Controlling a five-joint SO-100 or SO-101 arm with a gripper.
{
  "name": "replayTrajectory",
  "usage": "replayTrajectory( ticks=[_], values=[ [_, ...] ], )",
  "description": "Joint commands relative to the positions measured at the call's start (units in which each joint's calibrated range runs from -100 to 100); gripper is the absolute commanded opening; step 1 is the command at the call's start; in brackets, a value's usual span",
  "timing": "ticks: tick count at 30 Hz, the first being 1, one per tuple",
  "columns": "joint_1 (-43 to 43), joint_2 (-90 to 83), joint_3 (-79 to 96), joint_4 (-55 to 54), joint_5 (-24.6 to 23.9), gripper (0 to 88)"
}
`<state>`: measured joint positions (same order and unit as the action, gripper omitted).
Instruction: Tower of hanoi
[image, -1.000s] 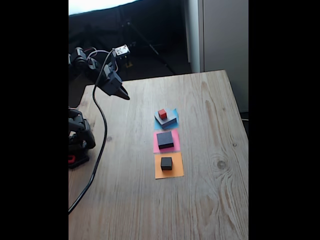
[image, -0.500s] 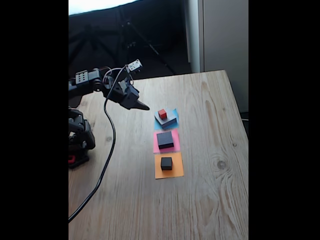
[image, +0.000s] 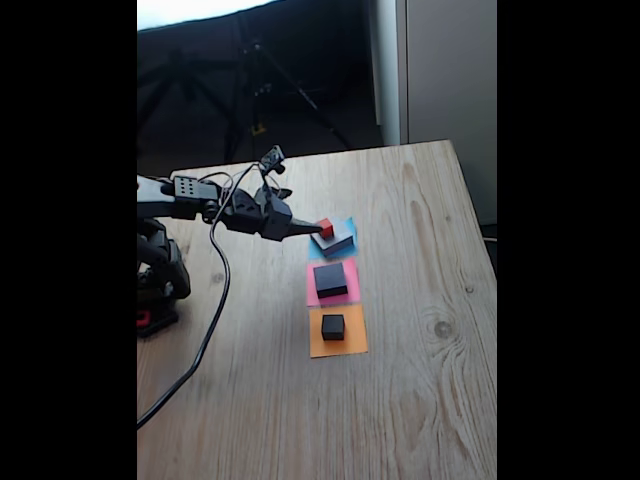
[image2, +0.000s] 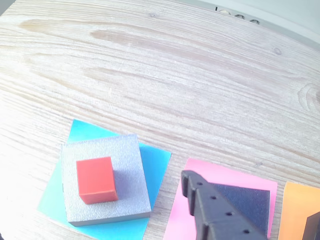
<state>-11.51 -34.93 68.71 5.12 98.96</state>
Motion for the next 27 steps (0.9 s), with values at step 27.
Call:
replayTrajectory(
  ticks=[27],
  values=[
    [-4.0,28.8,5.1,-44.3,1.0,52.1]
  ],
)
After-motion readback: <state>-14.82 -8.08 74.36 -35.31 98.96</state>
